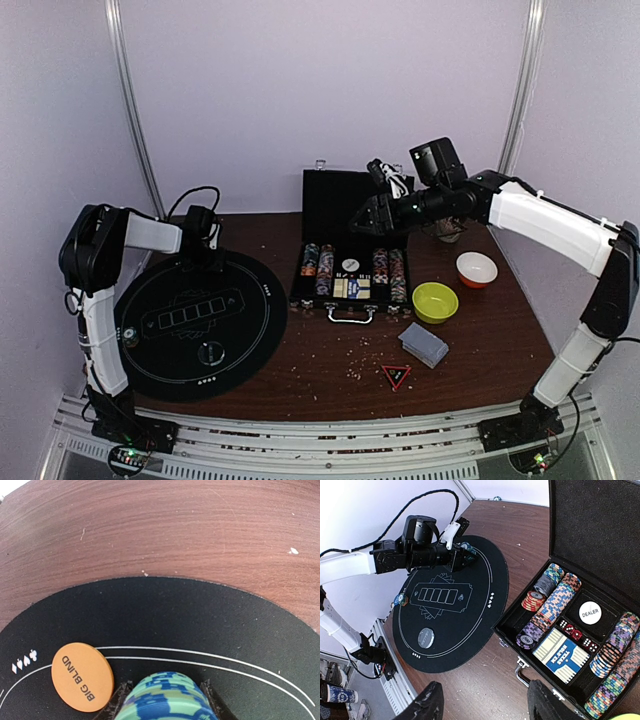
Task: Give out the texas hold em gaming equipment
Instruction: Place the poker chips pile at the big blind area.
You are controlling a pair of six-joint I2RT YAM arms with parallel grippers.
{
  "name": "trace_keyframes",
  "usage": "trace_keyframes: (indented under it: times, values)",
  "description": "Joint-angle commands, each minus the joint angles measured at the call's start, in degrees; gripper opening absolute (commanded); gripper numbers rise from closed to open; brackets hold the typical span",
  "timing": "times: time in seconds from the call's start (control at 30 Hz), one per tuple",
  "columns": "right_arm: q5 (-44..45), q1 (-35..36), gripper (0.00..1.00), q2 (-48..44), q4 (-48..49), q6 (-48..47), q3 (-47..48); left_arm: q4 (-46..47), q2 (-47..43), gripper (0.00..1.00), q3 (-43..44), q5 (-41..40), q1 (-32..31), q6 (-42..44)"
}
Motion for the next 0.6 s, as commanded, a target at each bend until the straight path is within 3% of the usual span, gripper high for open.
trace_keyframes:
  times: [0.0,0.57]
  values:
    - [-0.49,-0.25,0.6,-1.88,0.93,0.26,-0.36,1.89,0.49,0.39,-2.19,-2.24,-0.28,-1.18]
    - [-0.4,-0.26,0.6,-2.88,1.48,0.86,-0.49,2.59,-0.58,0.47,-3.2,-3.13,-0.25,-1.62]
